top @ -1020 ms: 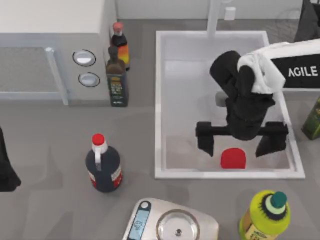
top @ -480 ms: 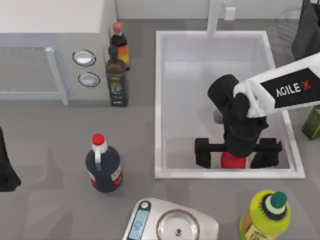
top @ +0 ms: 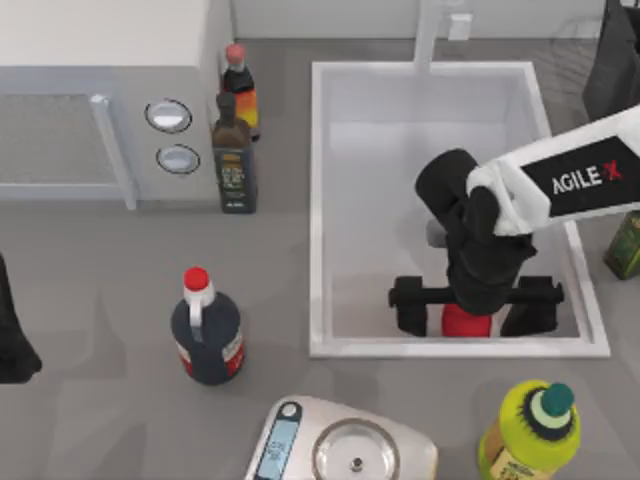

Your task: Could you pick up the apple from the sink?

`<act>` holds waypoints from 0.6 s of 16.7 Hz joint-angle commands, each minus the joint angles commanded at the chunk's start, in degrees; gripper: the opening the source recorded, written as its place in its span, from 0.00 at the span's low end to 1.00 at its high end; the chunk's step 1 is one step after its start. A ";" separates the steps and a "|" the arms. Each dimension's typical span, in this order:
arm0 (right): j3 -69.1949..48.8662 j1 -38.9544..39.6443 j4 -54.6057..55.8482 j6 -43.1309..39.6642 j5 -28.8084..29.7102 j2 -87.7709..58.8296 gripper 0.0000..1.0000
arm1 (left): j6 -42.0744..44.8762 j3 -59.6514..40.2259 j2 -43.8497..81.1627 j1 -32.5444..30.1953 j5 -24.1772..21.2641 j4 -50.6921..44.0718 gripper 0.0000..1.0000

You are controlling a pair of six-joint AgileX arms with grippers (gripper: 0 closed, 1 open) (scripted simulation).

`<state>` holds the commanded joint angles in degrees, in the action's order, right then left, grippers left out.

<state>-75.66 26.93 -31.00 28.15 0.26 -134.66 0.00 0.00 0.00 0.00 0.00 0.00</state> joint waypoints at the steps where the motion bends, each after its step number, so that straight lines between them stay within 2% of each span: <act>1: 0.00 0.00 0.00 0.00 0.00 0.00 0.40 | 0.00 0.00 0.00 0.00 0.00 0.00 1.00; 6: 0.00 0.00 0.00 0.00 0.00 0.00 0.02 | 0.00 0.00 0.00 0.00 0.00 0.00 1.00; 10: 0.00 0.00 0.00 0.00 0.00 0.00 0.00 | 0.00 0.00 0.00 0.00 0.00 0.00 1.00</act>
<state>-75.66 26.93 -31.00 28.15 0.26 -134.66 0.00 0.00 0.00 0.00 0.00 0.00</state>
